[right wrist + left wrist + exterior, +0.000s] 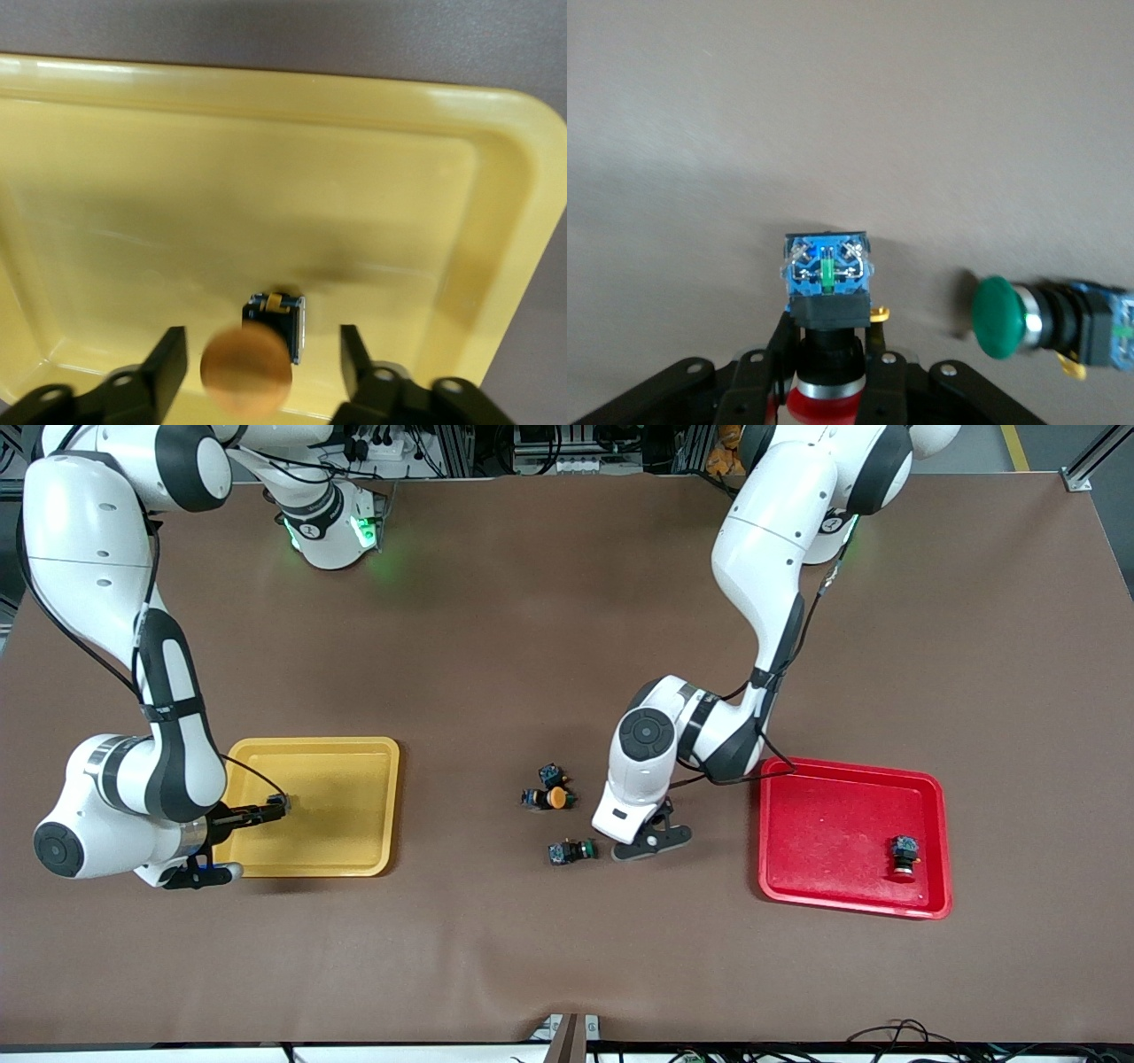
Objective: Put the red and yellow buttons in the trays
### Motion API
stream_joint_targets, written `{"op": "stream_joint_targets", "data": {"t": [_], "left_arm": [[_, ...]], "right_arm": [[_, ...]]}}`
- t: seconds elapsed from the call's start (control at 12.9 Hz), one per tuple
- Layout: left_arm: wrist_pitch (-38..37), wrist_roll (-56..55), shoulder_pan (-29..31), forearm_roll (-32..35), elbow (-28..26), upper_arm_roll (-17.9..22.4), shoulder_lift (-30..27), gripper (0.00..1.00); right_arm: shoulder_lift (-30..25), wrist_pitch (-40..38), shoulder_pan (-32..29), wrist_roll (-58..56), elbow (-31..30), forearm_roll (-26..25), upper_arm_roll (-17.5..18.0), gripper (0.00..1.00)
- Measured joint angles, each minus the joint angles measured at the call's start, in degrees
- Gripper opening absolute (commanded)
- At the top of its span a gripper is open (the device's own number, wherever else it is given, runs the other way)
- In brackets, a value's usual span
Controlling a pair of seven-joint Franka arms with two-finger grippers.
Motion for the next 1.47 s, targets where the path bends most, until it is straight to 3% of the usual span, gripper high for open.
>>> {"op": "stream_joint_targets", "data": {"t": [0.54, 1.01, 1.24, 1.47], "left_arm": [[-7.29, 11.13, 8.14, 0.0, 0.01, 1.23, -2.99, 0.0], [-13.06, 26.62, 17.13, 0.0, -0.11, 0.73, -4.55, 0.0], [-15.41, 33.97, 20.28, 0.0, -0.61, 0.44, -4.55, 0.0], [-16.34, 40.34, 22.49, 0.0, -1.6, 0.34, -4.54, 0.0]], "right_arm": [[0.04, 0.09, 0.1, -0.05, 0.03, 0.64, 0.86, 1.0], [-0.13, -2.93, 0.42, 1.87, 0.44, 6.61, 1.1, 1.0], [-0.83, -5.21, 2.32, 14.37, 0.74, 10.25, 1.65, 1.0], [-1.43, -5.35, 8.17, 32.74, 1.64, 11.94, 2.36, 1.0]]}}
